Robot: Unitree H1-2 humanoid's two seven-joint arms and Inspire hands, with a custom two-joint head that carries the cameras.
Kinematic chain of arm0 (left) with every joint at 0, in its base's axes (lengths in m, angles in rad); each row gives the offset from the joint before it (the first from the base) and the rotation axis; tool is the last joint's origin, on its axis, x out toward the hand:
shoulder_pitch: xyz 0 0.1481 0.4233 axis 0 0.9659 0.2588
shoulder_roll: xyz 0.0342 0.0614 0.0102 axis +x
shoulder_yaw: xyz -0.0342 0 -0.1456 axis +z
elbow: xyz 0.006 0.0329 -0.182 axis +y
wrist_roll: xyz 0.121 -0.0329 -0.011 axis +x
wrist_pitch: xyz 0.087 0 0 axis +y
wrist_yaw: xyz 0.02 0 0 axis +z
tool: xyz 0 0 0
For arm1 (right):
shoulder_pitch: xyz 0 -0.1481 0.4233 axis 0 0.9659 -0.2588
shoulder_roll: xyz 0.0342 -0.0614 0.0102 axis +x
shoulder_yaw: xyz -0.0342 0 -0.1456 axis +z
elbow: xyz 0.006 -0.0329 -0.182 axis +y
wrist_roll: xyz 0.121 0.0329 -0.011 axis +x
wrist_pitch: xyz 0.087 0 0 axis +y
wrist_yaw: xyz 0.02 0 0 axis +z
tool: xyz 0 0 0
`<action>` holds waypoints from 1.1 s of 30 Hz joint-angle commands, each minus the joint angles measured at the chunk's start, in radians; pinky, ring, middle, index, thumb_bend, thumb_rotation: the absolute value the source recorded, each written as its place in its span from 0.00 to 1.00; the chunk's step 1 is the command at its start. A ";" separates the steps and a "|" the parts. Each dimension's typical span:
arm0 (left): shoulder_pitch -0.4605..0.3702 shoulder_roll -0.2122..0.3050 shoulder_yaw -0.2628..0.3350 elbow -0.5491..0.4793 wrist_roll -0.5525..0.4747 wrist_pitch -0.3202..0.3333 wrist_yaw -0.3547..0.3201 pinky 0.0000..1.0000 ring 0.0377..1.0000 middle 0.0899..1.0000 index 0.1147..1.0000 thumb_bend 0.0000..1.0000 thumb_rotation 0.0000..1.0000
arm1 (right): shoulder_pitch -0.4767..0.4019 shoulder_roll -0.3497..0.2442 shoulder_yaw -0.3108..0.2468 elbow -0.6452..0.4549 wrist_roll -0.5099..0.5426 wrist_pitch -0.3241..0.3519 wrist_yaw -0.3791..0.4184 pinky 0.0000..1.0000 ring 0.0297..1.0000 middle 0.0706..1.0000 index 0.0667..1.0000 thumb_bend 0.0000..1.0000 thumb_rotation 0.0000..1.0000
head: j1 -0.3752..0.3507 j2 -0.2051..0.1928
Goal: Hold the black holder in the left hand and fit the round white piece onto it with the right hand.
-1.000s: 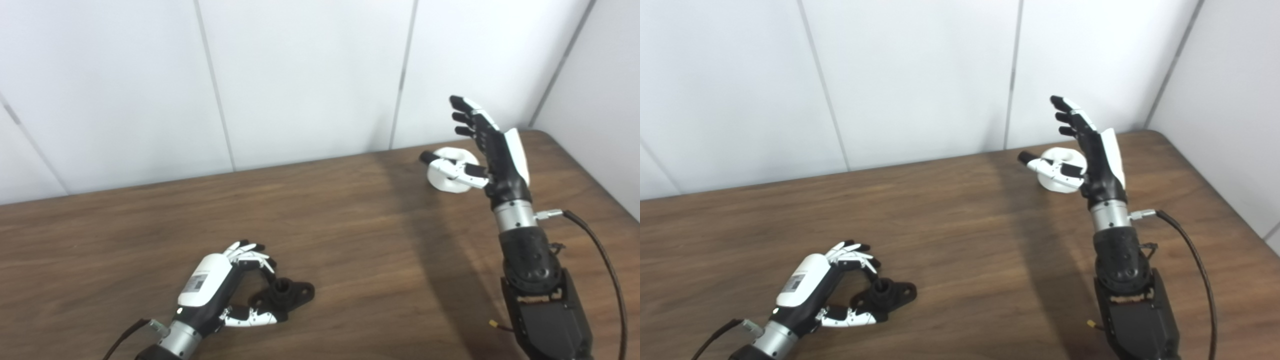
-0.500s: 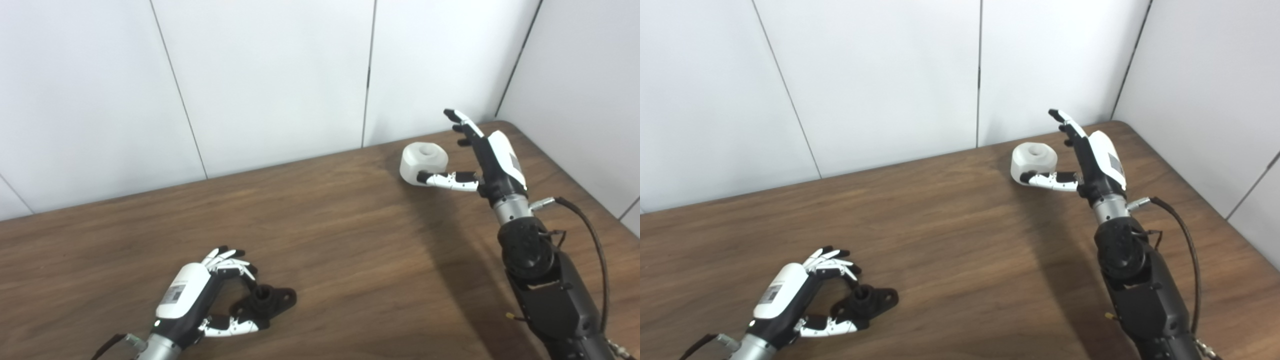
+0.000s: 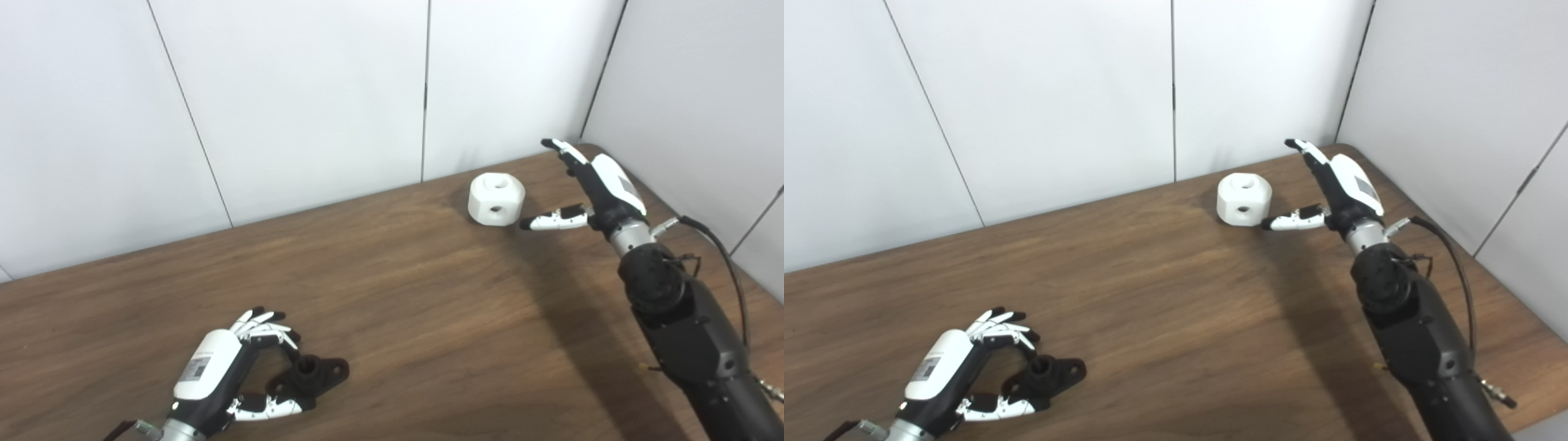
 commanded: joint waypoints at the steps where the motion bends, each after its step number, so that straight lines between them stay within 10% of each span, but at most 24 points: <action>1: 0.037 -0.002 -0.007 0.050 0.003 -0.029 0.017 0.96 0.87 0.68 0.41 0.52 0.06 | -0.053 -0.041 0.002 -0.005 -0.009 -0.012 -0.005 0.85 0.92 0.95 0.91 0.89 0.24 | -0.001 -0.002; 33: 0.091 -0.035 0.006 0.008 0.045 -0.028 0.034 0.95 0.87 0.68 0.41 0.52 0.06 | -0.303 -0.072 0.129 0.351 0.015 -0.045 -0.005 0.85 0.92 0.94 0.83 0.90 0.29 | 0.059 -0.047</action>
